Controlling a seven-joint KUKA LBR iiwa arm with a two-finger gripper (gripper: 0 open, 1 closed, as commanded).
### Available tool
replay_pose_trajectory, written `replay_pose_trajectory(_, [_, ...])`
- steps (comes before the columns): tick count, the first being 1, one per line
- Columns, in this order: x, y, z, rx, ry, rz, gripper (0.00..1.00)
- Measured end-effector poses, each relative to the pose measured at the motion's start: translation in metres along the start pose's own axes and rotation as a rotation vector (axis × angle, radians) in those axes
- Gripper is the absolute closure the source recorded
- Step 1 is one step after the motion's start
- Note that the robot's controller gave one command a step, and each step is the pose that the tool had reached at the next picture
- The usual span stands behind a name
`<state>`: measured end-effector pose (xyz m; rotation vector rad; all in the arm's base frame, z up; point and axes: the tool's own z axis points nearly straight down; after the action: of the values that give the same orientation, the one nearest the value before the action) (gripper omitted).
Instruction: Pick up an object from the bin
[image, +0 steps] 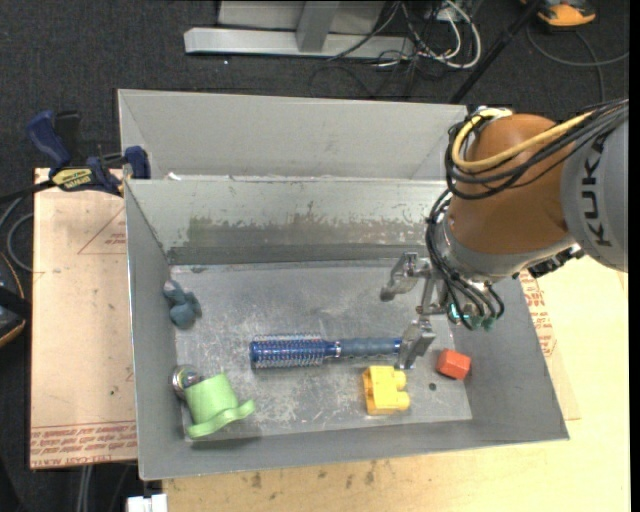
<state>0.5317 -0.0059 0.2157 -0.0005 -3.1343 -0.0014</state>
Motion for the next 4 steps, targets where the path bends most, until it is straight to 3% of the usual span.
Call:
replay_pose_trajectory(1, [0.005,-0.025,0.120,0.000,-0.012,-0.087,0.00])
replay_pose_trajectory(2, [0.022,-0.050,0.019,0.003,-0.016,-0.118,0.00])
replay_pose_trajectory(3, [0.018,-0.028,0.125,0.003,-0.017,-0.316,0.00])
replay_pose_trajectory(4, [0.021,-0.028,0.128,0.001,-0.009,-0.316,1.00])
